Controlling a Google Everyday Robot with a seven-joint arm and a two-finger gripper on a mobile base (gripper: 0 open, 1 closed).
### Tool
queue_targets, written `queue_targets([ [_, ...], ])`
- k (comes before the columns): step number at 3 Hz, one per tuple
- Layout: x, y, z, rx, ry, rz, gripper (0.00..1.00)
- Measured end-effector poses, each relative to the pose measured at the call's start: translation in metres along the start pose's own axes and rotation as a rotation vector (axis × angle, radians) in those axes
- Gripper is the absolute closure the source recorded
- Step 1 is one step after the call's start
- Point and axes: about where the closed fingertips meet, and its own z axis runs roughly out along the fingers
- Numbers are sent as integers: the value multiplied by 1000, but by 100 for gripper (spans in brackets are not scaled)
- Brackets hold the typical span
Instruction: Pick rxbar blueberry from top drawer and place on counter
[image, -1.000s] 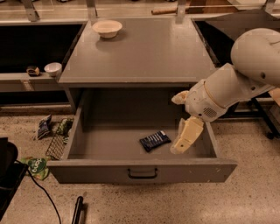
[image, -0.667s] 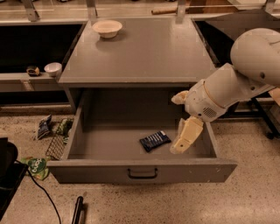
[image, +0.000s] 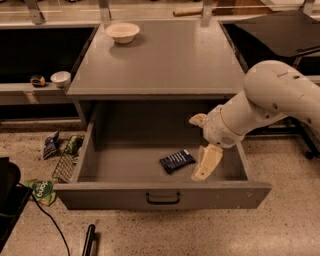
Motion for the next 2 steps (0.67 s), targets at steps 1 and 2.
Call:
queue_targets([
  [1, 12, -17, 26, -18, -16, -39, 0],
  [2, 36, -50, 72, -53, -20, -58, 0],
])
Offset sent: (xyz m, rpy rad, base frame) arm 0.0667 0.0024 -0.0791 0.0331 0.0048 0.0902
